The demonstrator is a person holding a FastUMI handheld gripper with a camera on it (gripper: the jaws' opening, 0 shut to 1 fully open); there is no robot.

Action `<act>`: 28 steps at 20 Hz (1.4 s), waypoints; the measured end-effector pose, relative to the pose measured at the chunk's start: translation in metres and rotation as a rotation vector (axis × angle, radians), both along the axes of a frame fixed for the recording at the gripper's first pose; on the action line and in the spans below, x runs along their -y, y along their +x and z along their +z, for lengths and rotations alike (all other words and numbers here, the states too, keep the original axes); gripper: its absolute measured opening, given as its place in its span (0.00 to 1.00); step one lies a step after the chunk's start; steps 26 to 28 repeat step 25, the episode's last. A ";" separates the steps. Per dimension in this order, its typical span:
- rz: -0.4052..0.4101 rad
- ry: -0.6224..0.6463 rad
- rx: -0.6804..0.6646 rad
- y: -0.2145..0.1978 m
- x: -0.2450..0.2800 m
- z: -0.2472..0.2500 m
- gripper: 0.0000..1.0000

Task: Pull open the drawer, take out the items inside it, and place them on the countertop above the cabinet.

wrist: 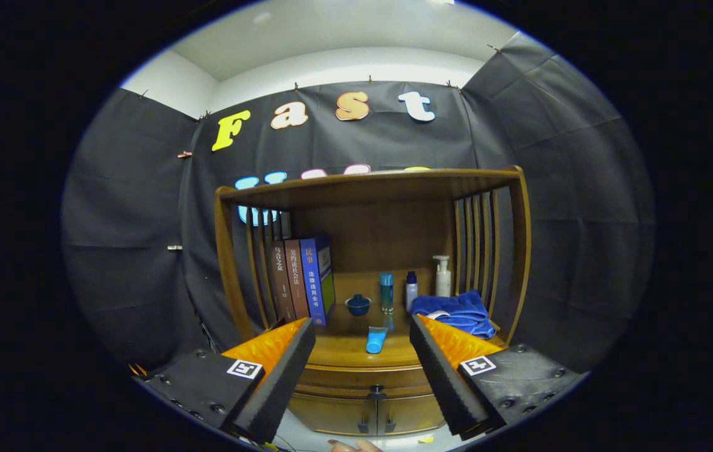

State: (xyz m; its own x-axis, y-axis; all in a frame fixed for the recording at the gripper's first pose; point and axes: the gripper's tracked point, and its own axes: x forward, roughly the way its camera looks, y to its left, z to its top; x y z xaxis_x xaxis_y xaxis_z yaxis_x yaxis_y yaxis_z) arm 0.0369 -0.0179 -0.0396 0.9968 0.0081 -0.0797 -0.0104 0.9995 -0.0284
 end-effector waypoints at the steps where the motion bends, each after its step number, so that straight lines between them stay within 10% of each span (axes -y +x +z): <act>1: 0.000 -0.007 0.008 -0.005 0.000 0.004 0.99; 28: 0.000 -0.010 0.008 -0.025 -0.005 0.009 0.99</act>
